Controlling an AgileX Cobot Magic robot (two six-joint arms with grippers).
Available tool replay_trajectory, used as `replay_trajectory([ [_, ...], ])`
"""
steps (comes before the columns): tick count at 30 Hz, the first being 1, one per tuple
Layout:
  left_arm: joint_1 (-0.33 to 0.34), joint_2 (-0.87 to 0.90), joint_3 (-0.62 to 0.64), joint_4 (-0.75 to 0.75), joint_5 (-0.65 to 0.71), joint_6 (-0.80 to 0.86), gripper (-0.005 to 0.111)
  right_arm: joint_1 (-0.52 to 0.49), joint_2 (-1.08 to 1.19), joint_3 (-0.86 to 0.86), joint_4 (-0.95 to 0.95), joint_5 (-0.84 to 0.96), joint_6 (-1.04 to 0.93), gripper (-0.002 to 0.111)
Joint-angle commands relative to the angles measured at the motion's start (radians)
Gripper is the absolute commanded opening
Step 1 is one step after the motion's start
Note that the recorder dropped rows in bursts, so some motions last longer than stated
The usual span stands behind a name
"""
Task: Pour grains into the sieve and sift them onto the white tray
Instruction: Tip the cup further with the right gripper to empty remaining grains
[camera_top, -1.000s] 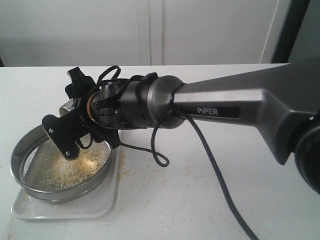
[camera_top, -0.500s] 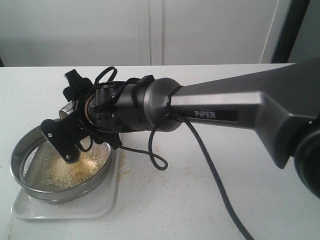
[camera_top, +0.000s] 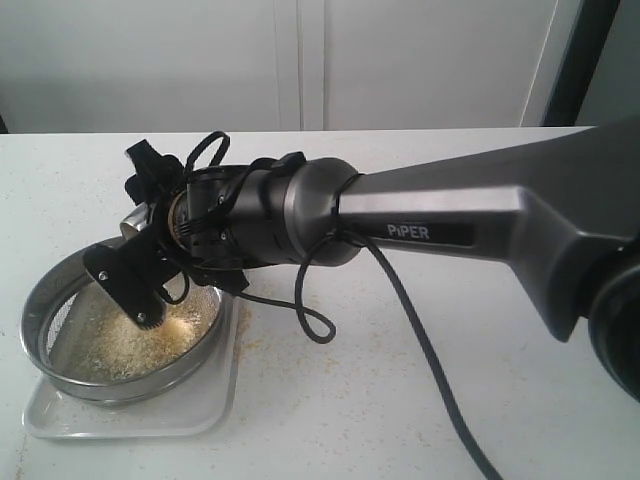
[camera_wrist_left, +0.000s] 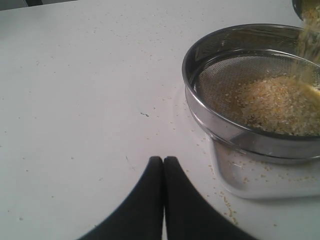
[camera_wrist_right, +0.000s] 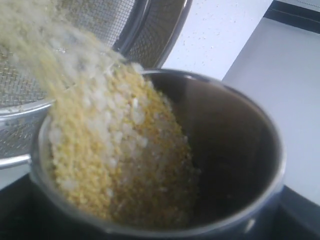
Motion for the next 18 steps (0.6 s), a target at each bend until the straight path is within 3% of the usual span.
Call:
replay_trajectory([
  [1, 0.002, -0.005, 0.002, -0.008, -0.002, -0.004, 0.000, 0.008, -0.013, -0.009, -0.033, 0.005, 0.007, 0.000],
  [18, 0.002, -0.005, 0.002, -0.008, -0.002, -0.004, 0.000, 0.032, -0.013, -0.009, -0.142, 0.058, 0.049, 0.000],
])
